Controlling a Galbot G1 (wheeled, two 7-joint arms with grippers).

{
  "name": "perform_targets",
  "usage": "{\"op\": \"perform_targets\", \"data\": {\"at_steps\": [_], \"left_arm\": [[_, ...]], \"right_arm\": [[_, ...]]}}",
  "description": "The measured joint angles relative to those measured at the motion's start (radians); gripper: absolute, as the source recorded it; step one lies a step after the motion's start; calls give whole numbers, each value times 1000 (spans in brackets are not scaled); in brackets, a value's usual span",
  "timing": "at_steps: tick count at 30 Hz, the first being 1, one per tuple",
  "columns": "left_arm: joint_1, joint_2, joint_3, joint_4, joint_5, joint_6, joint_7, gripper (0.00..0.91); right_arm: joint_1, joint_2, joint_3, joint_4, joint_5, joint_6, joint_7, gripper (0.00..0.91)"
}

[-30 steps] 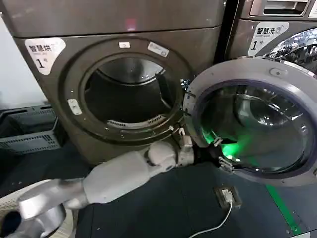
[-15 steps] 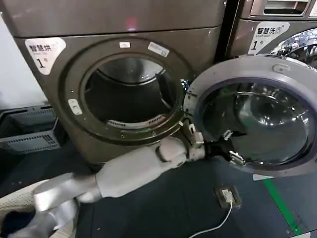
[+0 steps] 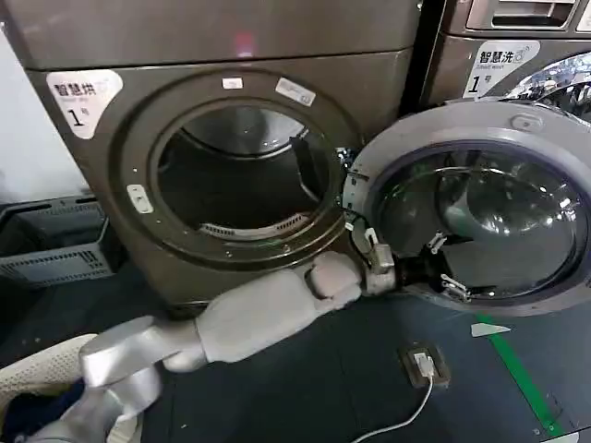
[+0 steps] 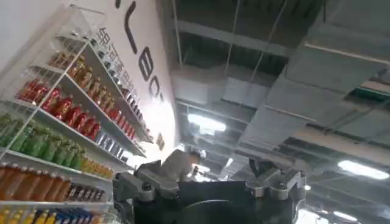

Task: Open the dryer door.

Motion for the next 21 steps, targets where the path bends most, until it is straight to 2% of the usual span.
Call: {"op": "perform_targets", "data": {"at_steps": [11,21], "left_arm": [[-9,-26,-4,43,6,-14,-3,907],[-5,22,-2,-14,17,-49,-26,907]], "right_arm": [[-2,-8,5,-8,0,6,-2,907],[4,-13,-6,-10,-4,7,-3,907]]}}
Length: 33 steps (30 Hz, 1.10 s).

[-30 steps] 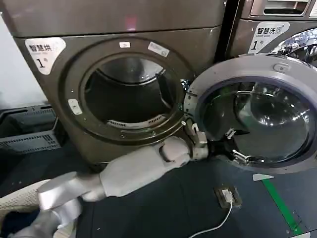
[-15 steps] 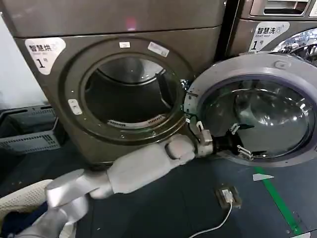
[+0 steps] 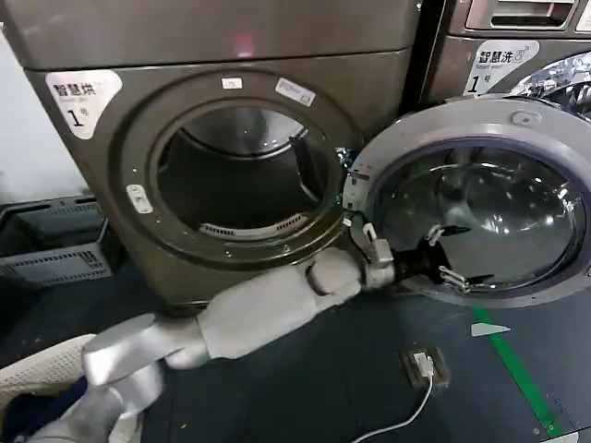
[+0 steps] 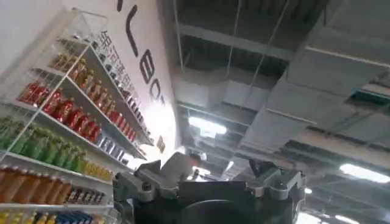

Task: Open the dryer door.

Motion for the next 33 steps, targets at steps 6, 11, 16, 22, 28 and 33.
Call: {"op": "perform_targets", "data": {"at_steps": [6,11,16,22,28,33], "left_arm": [[6,62,10,-50,-2,-43,-3,907],[-1,117,18,-95,0,-76,-1,907],[9,184,39,-156,42,-99,-5,907],[-18,272,61,-223,25,-124,-2,907],[-70,391,130,-277,74,-163,19,907],[-110,518,188,-309,148,-164,54,907]], "right_arm": [[7,-1,-7,0,-2,1,-2,907],[18,-13,-14,0,-7,-1,-6,907],[26,-8,-14,2,-32,13,-18,907],[28,-13,9,16,-35,13,-25,907],[30,-24,33,6,-54,25,-27,907],[31,-25,49,-3,-63,38,-28,907]]}}
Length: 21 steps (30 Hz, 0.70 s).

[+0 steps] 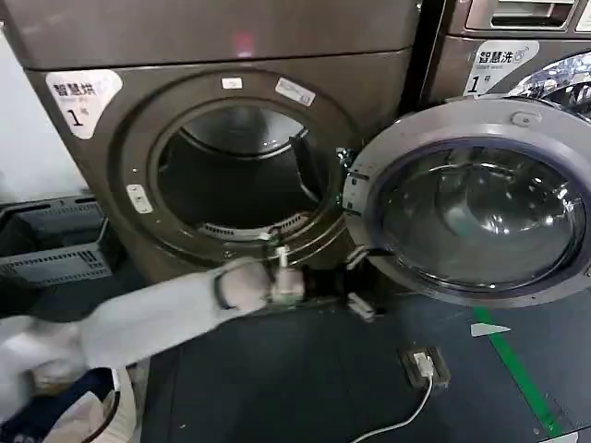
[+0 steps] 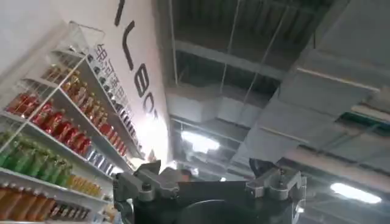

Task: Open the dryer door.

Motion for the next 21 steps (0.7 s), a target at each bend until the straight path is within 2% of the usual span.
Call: {"op": "perform_targets", "data": {"at_steps": [5,14,21], "left_arm": [[-38,135,43,-30,29,-25,56,907],[-82,356,110,-64,128,-27,37,907],[-90,522,162,-61,170,-20,3,907]], "right_arm": [[5,-11,6,-17,-3,6,-1,907],[-1,-25,21,-31,-3,9,-4,907],[3,-30,17,-34,-29,23,-7,907]]}}
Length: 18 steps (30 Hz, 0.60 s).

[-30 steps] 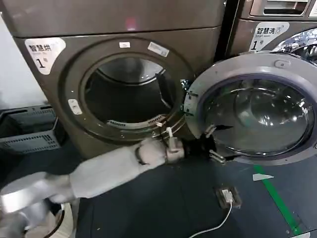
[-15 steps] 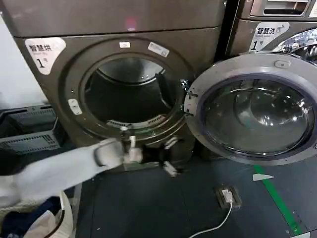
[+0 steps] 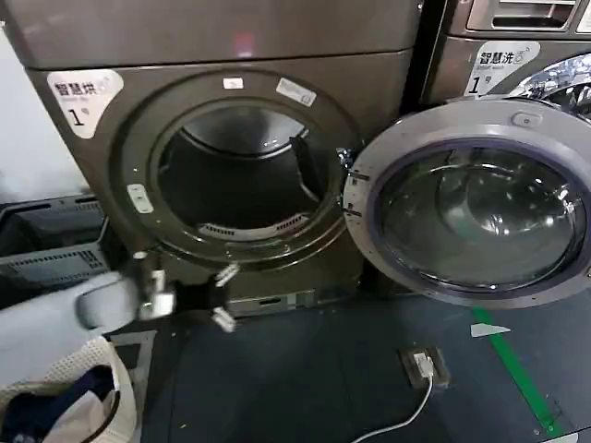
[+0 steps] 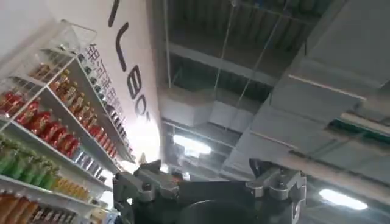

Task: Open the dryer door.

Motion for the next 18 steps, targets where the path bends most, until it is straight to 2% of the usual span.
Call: {"op": "perform_targets", "data": {"at_steps": [6,13,18], "left_arm": [[32,125,-2,-4,23,13,-5,907],[194,266,-100,10,49,39,-3,907],[250,341,-126,46,64,66,2,907]], "right_arm": [[11,-5,-14,-7,-12,4,-2,907],[24,-10,-34,-14,-21,8,-2,907],[35,-13,-47,-23,-30,14,-2,907]]}}
